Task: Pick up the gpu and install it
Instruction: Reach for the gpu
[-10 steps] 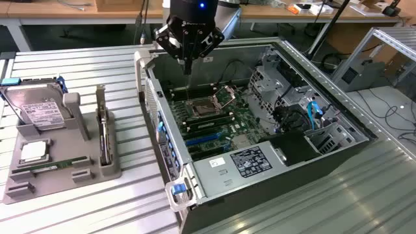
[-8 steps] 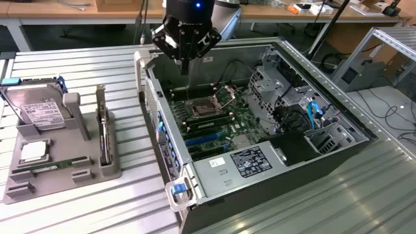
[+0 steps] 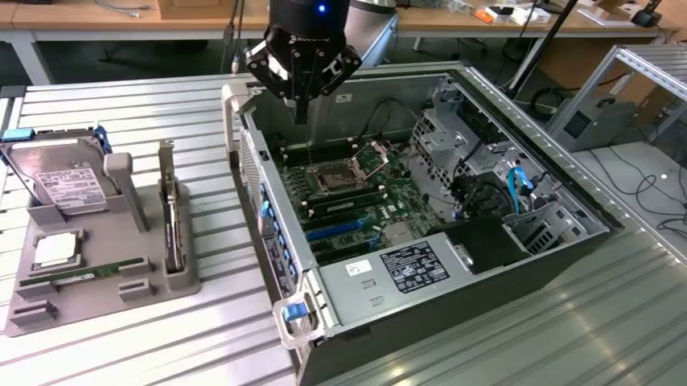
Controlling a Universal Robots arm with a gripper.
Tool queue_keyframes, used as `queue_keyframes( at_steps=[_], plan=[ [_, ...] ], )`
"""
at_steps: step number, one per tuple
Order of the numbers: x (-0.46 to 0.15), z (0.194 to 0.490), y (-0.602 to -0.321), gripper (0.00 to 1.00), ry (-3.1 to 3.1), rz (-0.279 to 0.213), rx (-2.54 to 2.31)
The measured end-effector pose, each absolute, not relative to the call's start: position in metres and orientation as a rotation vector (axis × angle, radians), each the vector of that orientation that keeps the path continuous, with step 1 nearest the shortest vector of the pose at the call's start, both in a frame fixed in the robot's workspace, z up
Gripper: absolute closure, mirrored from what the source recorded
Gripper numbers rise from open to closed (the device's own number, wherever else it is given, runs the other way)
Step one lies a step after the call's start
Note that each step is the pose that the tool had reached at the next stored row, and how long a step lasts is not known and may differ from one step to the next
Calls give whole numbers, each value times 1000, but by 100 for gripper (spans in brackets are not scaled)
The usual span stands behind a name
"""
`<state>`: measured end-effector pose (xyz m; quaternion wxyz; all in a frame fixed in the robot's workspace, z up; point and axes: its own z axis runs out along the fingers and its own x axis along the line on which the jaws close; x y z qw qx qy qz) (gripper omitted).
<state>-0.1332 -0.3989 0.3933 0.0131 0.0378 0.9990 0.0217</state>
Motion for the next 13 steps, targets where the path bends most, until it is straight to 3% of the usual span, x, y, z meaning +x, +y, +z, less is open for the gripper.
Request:
queue_keyframes(
  at_steps=[13],
  plan=[
    [-138, 393, -399, 89, 3112, 68, 118]
  ],
)
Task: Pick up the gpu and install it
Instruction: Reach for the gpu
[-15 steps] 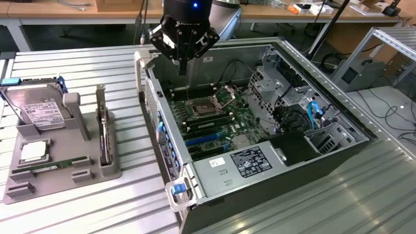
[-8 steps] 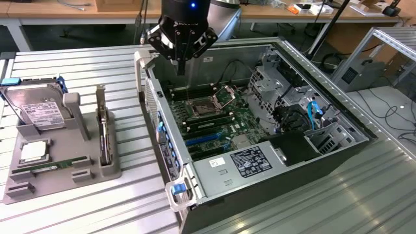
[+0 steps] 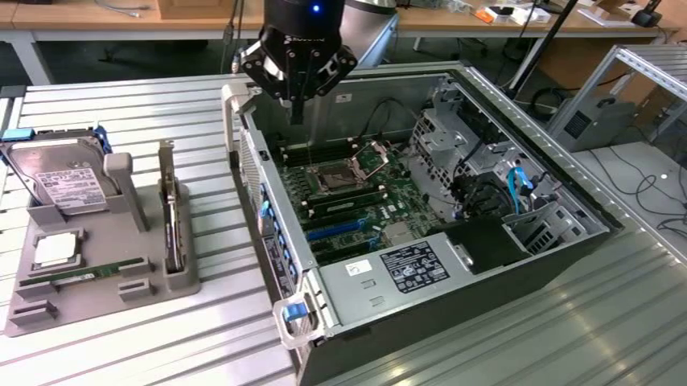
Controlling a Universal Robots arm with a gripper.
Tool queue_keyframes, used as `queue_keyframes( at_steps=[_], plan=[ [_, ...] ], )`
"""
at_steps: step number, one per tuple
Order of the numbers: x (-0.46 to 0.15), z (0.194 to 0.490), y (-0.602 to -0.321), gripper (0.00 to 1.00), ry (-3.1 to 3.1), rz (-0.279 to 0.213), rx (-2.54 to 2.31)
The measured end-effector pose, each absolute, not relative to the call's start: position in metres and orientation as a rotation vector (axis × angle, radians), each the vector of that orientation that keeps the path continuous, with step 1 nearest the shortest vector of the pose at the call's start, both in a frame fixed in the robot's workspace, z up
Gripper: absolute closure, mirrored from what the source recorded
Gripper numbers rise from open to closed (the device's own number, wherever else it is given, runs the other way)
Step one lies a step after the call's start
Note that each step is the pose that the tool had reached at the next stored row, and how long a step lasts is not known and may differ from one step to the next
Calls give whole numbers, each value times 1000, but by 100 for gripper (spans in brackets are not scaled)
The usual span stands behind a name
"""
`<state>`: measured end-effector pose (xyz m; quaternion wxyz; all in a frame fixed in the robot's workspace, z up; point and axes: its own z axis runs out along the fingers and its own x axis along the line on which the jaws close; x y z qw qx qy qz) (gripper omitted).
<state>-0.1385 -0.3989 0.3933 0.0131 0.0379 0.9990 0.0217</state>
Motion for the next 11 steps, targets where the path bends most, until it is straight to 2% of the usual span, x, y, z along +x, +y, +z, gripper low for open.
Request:
queue_keyframes(
  at_steps=[11],
  plan=[
    [-145, 393, -399, 89, 3113, 68, 118]
  ],
)
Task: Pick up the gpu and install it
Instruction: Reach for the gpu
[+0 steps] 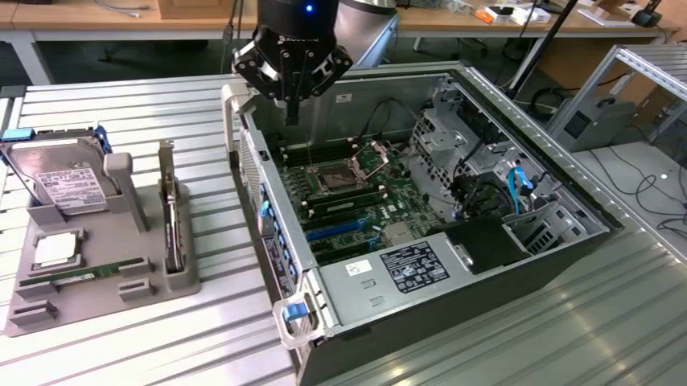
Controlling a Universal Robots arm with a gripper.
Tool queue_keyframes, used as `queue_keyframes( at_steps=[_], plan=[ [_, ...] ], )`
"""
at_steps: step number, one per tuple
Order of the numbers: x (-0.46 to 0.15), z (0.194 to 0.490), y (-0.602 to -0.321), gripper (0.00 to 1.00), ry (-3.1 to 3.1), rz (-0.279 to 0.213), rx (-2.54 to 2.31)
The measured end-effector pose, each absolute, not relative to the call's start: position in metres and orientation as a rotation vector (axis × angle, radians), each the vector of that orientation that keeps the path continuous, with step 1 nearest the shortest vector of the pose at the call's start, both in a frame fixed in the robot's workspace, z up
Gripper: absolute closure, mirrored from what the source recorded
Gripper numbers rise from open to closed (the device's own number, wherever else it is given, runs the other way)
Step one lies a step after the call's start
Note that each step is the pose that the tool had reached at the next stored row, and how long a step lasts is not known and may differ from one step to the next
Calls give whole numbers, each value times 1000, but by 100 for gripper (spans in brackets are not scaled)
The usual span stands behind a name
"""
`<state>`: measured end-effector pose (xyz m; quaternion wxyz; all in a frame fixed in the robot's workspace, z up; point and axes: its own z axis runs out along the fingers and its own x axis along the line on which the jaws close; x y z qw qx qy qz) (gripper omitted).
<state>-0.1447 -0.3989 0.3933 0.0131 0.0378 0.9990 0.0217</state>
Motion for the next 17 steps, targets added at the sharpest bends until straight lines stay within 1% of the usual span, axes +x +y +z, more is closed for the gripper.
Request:
queue_keyframes(
  at_steps=[17],
  plan=[
    [-151, 393, -399, 89, 3112, 68, 118]
  ],
)
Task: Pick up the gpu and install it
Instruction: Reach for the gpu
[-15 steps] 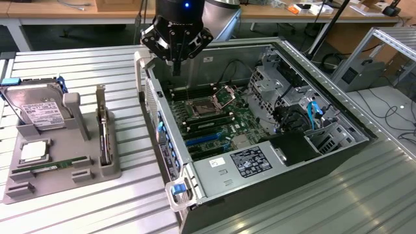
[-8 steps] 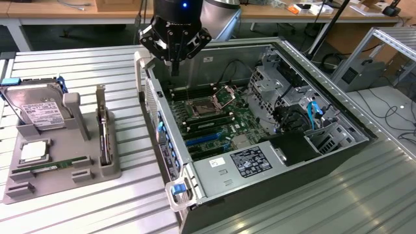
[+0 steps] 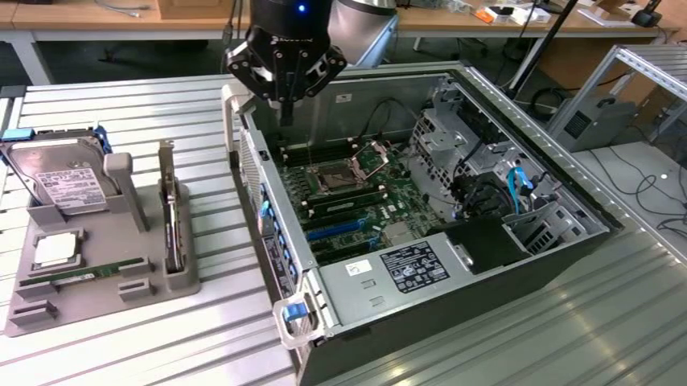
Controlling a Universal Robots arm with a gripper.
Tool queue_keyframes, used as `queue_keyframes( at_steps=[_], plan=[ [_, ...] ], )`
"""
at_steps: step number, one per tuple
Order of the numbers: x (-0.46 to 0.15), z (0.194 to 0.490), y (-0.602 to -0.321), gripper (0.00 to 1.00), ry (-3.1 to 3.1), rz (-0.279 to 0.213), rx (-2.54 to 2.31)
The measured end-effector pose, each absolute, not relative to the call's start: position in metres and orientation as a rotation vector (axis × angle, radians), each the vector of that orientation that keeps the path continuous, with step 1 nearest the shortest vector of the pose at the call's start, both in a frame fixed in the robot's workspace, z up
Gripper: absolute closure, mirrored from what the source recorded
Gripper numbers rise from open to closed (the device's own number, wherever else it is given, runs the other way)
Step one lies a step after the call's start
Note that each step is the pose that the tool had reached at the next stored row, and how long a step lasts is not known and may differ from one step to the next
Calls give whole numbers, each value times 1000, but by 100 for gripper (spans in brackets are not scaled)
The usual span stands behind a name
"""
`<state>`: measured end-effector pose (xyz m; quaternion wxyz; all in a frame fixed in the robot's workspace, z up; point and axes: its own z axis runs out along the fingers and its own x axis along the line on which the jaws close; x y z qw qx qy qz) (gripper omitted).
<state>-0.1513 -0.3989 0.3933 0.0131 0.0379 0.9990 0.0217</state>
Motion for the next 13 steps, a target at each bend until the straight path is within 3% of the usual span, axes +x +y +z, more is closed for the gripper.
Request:
queue_keyframes(
  at_steps=[13],
  plan=[
    [-158, 393, -399, 89, 3112, 68, 118]
  ],
)
